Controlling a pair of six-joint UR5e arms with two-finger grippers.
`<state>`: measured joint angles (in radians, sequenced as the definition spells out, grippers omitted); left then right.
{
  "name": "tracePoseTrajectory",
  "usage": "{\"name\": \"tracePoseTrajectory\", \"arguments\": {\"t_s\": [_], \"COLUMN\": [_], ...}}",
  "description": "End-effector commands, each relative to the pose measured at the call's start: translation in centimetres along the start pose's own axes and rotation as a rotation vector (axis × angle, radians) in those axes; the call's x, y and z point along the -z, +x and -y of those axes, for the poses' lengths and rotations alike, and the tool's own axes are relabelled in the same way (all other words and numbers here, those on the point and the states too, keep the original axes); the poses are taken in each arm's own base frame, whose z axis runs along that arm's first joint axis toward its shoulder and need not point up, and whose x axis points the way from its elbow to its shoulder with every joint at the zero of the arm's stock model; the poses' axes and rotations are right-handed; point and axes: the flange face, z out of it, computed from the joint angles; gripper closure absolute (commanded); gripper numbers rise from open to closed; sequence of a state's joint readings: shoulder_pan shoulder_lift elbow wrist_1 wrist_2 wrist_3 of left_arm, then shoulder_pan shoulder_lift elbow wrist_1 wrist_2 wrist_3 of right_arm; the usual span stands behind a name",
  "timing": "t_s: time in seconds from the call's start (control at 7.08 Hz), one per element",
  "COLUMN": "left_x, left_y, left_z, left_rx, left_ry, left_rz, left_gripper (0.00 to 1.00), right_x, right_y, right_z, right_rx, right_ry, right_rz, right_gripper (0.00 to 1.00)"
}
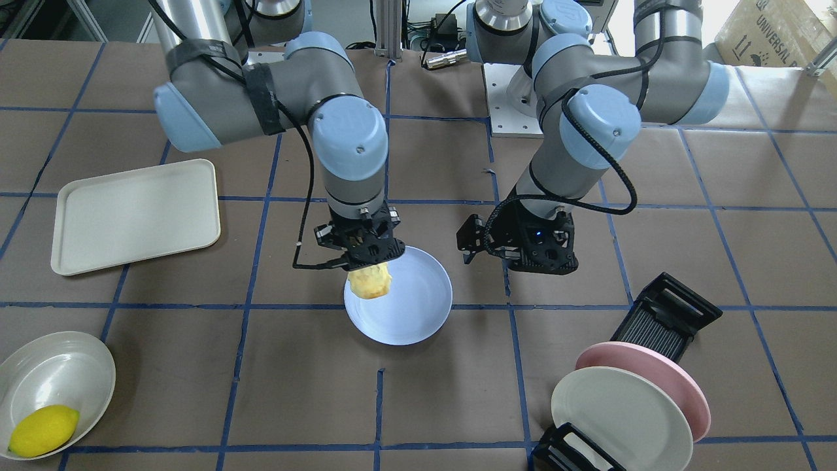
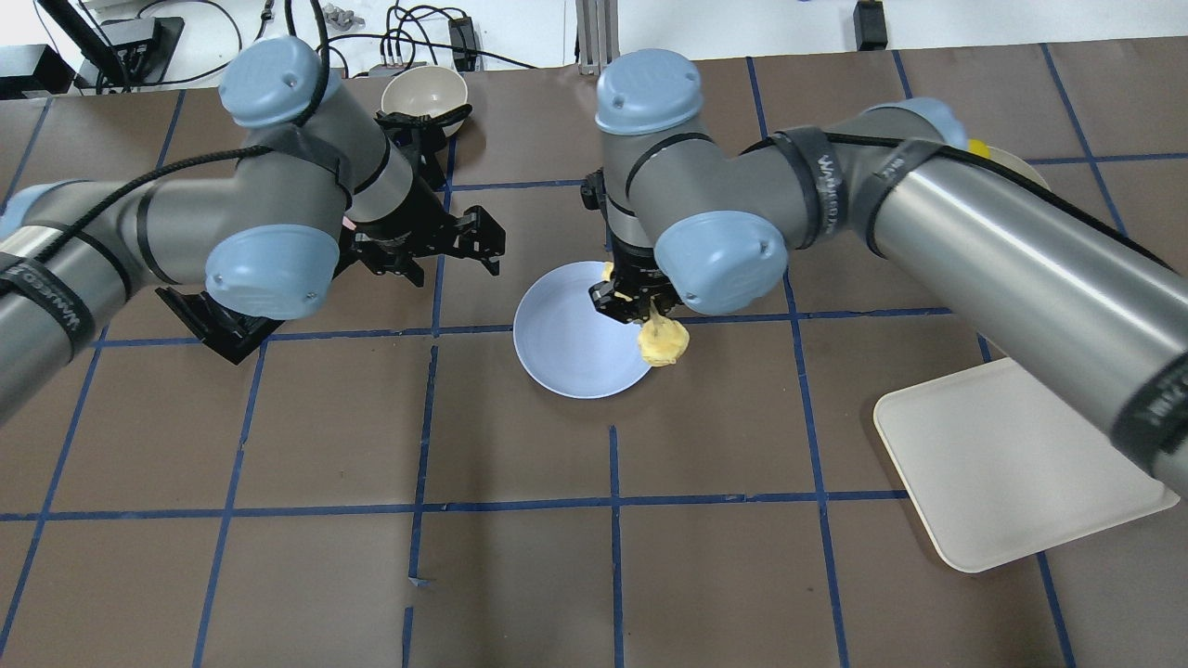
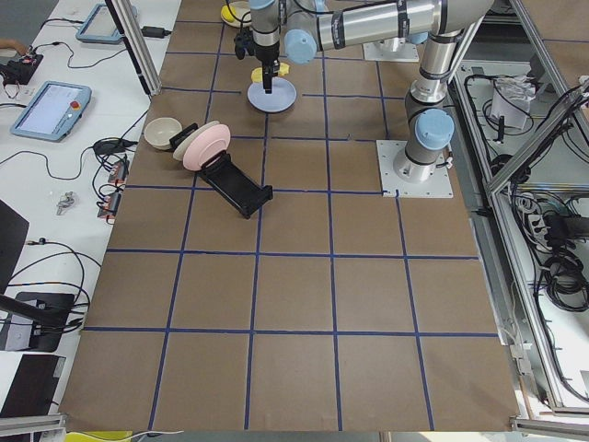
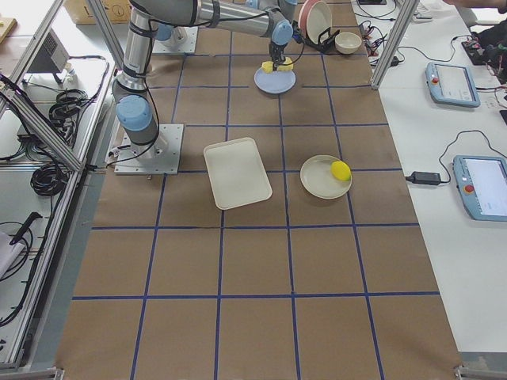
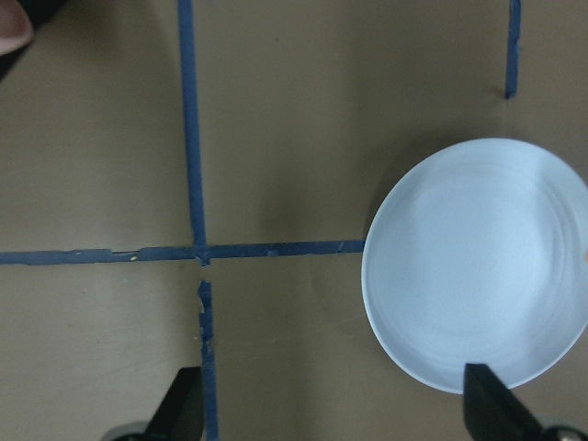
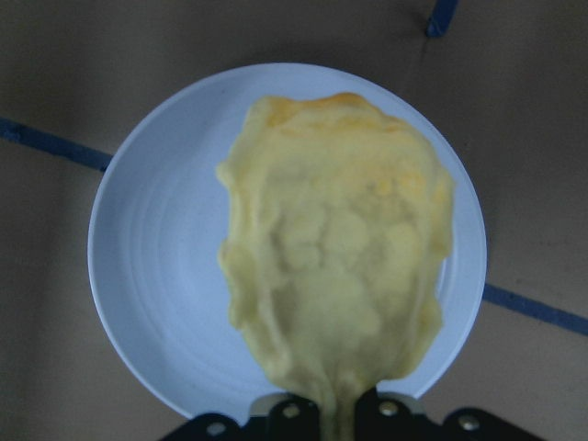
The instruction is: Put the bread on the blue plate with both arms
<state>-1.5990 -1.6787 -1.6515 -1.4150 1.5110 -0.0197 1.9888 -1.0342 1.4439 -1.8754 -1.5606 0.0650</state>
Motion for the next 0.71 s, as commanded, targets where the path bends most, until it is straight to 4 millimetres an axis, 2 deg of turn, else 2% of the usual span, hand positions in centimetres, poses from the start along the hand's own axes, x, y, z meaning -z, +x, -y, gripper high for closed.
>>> {"name": "tracePoseTrajectory", "arguments": {"t_s": [0.0,0.14,0.28,0.42,0.56], "left_x": [4.5,4.6,4.6,4.2,4.3], "left_y": [-1.7,-3.7,-3.9,-3.7,-3.8], "left_z": [-3.3,-2.8,-2.4,-2.3,-2.3], "left_rx": [0.006,0.017,0.026,0.023,0.023], "left_ry": [-0.059,-0.061,-0.060,-0.067,-0.065], "left_rz": [0.113,0.119,0.084,0.088,0.090], "left_gripper": [0.01,0.00,0.00,0.00,0.00], "right_x": [-3.2,-3.4,-2.6,-2.1,-1.6], "right_y": [-0.7,-0.6,0.0,0.0,1.0], "right_z": [2.5,2.7,2.7,2.9,3.2], "right_rx": [0.006,0.003,-0.003,-0.003,-0.018], "right_ry": [-0.025,-0.004,0.006,0.012,0.018], "right_rz": [-0.001,-0.003,-0.007,-0.009,-0.009], "right_gripper": [0.55,0.11,0.00,0.00,0.00]}}
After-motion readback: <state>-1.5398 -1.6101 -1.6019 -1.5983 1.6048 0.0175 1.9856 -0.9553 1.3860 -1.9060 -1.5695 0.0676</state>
